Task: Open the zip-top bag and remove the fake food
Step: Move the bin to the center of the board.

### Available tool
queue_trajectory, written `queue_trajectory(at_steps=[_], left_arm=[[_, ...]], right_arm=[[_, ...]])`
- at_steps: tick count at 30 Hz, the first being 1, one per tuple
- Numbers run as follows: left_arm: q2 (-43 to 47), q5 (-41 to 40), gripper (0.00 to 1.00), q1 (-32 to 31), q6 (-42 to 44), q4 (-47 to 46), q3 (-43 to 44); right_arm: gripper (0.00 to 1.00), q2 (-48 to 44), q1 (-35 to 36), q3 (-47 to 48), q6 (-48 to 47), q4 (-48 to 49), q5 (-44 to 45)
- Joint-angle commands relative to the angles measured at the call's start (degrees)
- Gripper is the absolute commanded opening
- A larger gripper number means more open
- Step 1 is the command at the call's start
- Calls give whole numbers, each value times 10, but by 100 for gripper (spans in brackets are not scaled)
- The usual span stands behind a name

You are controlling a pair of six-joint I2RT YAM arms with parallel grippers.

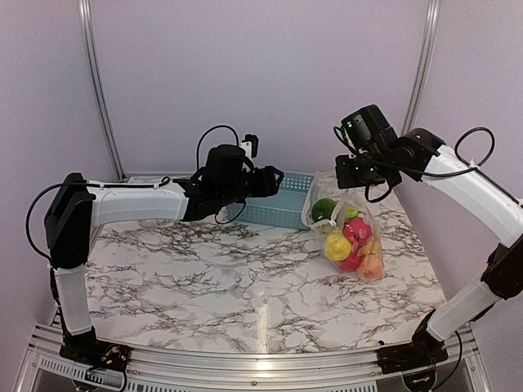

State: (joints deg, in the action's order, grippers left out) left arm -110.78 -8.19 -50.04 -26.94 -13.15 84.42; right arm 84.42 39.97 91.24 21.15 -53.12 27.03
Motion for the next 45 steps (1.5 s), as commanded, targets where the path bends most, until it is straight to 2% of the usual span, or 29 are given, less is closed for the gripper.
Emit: queue_trajectory(at_steps=[1,5,8,16,34,45], left_arm=[[-62,-3,67,41,24,50,71],[-128,6,71,69,29,84,143],[-166,12,74,86,18,88,167],[-223,18,76,103,-3,119,212],[-239,39,77,133,-56,130,191],[-150,23,78,137,-57,86,55]], right_arm=[[0,-8,0,7,1,12,-3],[0,-14,3,8,4,7,-3],[0,-21,4,9,5,5,-2],[0,-27,7,2,8,1,1],[0,-36,10,-7,11,10,0],[0,-37,13,-9,11,15,-2]])
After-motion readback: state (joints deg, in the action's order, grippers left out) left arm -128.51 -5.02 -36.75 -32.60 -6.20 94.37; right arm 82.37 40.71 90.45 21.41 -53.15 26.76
